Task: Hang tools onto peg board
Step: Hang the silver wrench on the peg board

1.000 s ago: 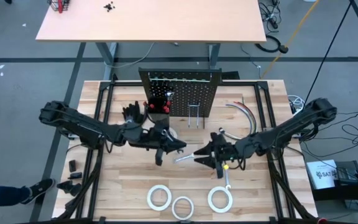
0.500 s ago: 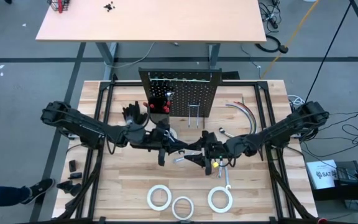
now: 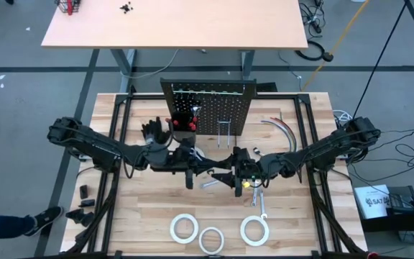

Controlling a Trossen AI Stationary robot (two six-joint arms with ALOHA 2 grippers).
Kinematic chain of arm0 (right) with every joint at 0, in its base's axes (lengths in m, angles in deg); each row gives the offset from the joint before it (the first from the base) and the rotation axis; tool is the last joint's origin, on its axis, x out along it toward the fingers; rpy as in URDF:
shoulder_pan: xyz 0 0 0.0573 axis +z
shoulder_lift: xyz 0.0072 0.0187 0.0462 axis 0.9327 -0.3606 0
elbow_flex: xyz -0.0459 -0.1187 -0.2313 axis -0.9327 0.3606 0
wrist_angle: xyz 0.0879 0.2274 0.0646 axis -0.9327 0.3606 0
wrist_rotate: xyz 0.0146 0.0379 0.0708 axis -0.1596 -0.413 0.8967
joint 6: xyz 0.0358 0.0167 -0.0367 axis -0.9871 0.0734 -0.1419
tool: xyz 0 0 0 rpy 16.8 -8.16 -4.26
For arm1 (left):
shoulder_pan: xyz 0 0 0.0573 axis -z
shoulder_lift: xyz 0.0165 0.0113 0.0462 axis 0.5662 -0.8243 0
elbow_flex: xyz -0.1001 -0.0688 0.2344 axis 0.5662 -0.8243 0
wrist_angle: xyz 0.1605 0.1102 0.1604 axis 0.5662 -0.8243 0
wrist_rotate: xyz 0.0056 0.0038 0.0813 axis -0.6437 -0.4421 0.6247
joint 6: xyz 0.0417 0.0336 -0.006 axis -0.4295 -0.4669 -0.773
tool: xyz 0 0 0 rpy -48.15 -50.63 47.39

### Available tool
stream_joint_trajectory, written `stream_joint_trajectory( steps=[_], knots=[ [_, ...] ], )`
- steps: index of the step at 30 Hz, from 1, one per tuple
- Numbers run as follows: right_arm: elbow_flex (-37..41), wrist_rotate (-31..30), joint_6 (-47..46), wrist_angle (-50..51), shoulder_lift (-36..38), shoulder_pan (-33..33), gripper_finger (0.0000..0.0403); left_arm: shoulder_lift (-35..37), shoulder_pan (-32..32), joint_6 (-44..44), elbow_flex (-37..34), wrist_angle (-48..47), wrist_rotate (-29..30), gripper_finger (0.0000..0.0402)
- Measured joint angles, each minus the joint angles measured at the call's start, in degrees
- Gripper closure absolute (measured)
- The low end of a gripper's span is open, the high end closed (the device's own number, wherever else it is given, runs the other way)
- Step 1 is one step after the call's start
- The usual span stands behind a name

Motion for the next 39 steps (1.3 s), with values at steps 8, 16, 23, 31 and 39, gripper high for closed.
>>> stream_joint_trajectory(
  steps=[8,16,23,31,39],
  knots=[
    [0.0,3.0,-0.5,-0.5,0.0,-1.7,0.0181,0.0,-0.7,0.0,0.0,0.0,0.6,0.0402],
    [0.0,5.9,0.1,-2.7,0.0,-3.1,0.0181,0.0,-1.7,0.0,0.0,0.0,0.6,0.0402],
    [0.0,6.0,0.3,-2.6,0.0,-4.2,0.0192,0.0,-2.6,0.3,0.0,0.1,0.6,0.0402],
    [0.0,8.9,0.5,-3.3,0.0,-6.0,0.0271,0.0,-3.1,0.4,0.0,0.0,0.6,0.0402],
    [0.0,8.7,2.2,-3.9,0.0,-6.1,0.035,0.0,-3.7,0.4,0.1,0.3,0.4,0.0402]
  ],
)
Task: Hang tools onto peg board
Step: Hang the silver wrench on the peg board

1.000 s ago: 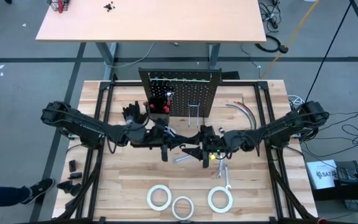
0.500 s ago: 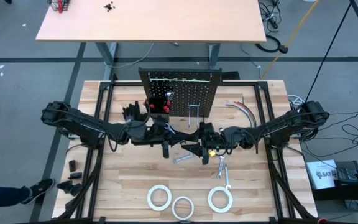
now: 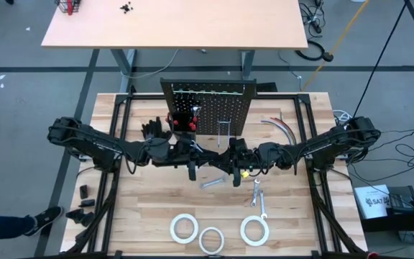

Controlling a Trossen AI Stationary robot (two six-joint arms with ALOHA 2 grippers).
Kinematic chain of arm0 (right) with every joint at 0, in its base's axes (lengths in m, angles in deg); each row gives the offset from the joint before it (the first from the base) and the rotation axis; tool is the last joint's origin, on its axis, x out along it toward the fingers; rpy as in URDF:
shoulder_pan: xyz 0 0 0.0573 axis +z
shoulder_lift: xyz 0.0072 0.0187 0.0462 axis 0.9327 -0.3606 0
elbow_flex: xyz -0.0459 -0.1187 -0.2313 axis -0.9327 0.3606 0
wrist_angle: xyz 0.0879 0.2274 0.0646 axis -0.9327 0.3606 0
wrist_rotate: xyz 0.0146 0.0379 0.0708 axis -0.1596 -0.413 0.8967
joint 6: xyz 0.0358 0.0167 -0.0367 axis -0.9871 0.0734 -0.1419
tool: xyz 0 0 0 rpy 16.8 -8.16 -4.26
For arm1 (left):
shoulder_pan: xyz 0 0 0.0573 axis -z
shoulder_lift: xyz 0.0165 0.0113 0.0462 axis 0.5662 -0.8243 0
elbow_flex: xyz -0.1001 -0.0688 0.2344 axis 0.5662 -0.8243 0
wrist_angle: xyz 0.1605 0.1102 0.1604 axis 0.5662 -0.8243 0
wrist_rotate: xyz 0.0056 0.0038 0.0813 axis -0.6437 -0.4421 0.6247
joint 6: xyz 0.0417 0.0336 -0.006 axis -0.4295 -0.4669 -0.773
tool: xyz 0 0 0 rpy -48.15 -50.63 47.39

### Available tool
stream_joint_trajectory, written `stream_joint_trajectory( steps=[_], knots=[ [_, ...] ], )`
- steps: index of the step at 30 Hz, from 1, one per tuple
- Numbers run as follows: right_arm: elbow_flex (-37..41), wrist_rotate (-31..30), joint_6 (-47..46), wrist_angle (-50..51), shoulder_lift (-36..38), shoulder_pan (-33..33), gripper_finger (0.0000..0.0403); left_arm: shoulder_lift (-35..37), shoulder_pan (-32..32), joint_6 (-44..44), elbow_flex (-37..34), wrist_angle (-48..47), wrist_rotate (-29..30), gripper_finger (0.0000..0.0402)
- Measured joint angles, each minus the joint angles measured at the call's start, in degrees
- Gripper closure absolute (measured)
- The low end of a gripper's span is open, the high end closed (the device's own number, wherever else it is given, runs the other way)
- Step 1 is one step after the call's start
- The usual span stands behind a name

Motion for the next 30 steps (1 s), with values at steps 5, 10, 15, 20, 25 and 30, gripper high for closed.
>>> stream_joint_trajectory(
  steps=[5,10,15,20,25,30],
  knots=[
    [0.0,-0.3,2.4,0.0,0.0,0.0,0.0392,0.0,0.0,-0.5,0.0,0.0,0.0,0.0399],
    [0.0,-0.2,3.0,0.0,0.0,0.0,0.0395,0.0,0.0,-3.2,0.0,-0.1,-0.1,0.037],
    [0.0,0.3,3.0,0.1,0.1,0.0,0.0396,0.8,-0.1,-6.7,0.0,-2.8,-1.2,0.0322],
    [0.0,-0.2,3.0,1.3,0.8,-0.1,0.0396,4.5,-0.2,-8.0,0.1,-11.6,-0.4,0.029],
    [0.0,-2.2,4.4,3.4,2.3,-0.1,0.0396,8.6,-0.4,-8.2,0.1,-18.5,-0.3,0.0284],
    [0.0,-2.7,6.7,2.5,4.3,0.0,0.0396,10.1,-0.5,-7.9,-0.1,-27.9,-0.5,0.0283]
  ],
)
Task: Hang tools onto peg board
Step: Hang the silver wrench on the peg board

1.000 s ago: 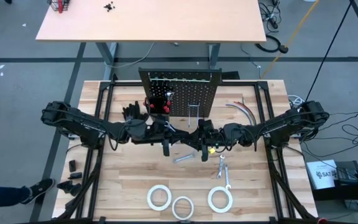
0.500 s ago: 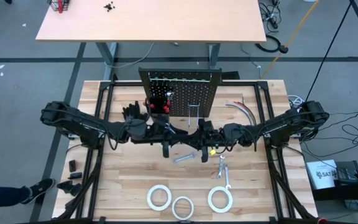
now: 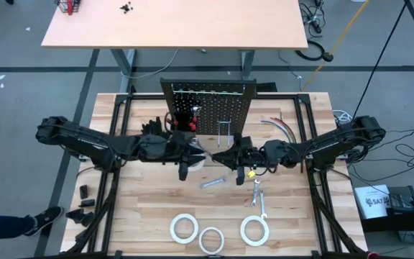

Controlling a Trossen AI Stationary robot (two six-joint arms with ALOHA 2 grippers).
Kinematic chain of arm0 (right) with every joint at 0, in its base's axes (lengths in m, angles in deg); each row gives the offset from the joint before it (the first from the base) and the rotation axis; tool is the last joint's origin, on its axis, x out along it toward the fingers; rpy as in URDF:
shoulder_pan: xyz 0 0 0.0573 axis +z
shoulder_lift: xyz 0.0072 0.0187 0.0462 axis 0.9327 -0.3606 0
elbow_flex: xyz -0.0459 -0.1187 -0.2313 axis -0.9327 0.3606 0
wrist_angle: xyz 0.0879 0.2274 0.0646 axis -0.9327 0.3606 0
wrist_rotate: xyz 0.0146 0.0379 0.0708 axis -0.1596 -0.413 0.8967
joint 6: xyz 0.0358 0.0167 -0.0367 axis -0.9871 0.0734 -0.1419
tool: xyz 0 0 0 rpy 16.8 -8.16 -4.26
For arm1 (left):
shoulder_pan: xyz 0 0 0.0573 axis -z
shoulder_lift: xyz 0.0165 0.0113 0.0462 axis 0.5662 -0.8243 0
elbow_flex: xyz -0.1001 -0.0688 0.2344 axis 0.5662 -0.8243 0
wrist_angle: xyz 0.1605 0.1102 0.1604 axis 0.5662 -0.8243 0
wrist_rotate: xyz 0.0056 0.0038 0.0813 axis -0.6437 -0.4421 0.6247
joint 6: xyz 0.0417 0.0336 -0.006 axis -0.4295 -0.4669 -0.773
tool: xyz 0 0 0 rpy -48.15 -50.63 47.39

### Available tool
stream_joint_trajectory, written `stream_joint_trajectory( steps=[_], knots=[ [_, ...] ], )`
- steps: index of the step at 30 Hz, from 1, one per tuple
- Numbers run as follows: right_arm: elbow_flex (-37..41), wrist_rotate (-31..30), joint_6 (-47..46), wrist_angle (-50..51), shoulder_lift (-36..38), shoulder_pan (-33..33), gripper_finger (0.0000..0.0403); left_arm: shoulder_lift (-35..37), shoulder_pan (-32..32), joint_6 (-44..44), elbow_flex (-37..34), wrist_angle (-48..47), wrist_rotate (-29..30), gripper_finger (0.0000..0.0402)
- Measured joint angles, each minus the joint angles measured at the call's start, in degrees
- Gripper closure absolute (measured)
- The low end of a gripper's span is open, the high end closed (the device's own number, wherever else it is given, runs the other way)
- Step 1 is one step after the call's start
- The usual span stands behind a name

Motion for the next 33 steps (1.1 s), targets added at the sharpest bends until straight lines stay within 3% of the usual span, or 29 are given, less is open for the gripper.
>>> stream_joint_trajectory(
  steps=[6,14,16,22,26,29,33],
  knots=[
    [0.0,-3.7,3.0,0.8,1.6,0.0,0.0396,1.7,0.5,1.4,0.0,-7.0,-1.6,0.0283],
    [0.0,-14.0,9.7,2.9,2.3,2.6,0.0396,7.2,1.7,8.9,0.0,-9.9,2.7,0.0283],
    [0.0,-17.6,11.4,4.3,2.3,3.6,0.0396,8.1,2.7,9.6,0.0,-9.6,6.1,0.0283],
    [0.0,-33.6,11.3,10.3,2.3,6.5,0.0396,7.1,8.1,14.4,0.0,-9.2,23.6,0.0283],
    [0.0,-40.1,11.3,12.3,1.7,7.8,0.0396,3.7,9.6,19.1,0.0,-2.4,30.7,0.0283],
    [0.0,-41.0,12.0,14.0,1.1,8.0,0.0396,-0.6,8.8,26.2,0.0,5.7,31.1,0.0283],
    [0.0,-41.0,13.6,15.4,0.2,8.2,0.0396,-5.2,7.2,30.4,0.0,12.6,24.7,0.0283]
  ],
)
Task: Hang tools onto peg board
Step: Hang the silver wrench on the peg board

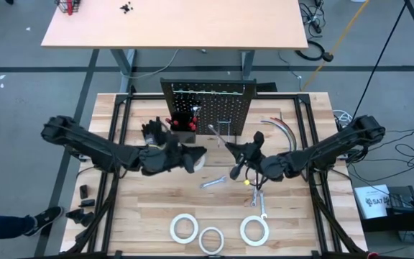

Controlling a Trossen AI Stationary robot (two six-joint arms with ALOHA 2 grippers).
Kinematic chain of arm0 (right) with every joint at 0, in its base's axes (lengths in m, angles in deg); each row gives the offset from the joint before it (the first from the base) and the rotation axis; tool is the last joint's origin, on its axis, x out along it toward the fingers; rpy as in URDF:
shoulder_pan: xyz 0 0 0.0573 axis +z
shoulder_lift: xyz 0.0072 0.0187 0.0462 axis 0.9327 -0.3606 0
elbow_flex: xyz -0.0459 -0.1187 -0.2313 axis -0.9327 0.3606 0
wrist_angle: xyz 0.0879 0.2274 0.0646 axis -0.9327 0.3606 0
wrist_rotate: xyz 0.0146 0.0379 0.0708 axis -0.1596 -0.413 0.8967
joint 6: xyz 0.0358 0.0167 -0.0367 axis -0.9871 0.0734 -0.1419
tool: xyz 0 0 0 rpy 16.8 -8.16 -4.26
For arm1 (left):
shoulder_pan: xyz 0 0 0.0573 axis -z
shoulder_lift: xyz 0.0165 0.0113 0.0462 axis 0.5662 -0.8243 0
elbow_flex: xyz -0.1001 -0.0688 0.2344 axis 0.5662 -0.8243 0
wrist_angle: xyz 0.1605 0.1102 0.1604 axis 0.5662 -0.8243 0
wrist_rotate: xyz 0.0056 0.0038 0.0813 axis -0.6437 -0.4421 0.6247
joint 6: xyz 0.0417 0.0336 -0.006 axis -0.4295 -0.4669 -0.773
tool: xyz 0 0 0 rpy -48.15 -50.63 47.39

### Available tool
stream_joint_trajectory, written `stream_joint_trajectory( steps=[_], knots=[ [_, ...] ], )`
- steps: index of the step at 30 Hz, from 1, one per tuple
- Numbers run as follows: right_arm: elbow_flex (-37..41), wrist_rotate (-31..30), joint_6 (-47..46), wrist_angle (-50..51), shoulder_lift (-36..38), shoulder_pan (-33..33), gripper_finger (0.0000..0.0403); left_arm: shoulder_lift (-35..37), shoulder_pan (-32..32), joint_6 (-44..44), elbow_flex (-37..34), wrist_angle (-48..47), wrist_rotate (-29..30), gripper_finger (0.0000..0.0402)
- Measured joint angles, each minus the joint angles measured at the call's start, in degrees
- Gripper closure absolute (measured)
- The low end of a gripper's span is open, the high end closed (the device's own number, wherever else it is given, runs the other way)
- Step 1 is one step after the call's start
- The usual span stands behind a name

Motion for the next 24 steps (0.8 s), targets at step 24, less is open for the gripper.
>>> stream_joint_trajectory(
  steps=[24],
  knots=[
    [-6.5,21.1,-1.9,-1.0,-1.6,3.4,0.0396,0.3,2.0,-43.5,0.0,-0.2,-22.2,0.0283]
  ],
)
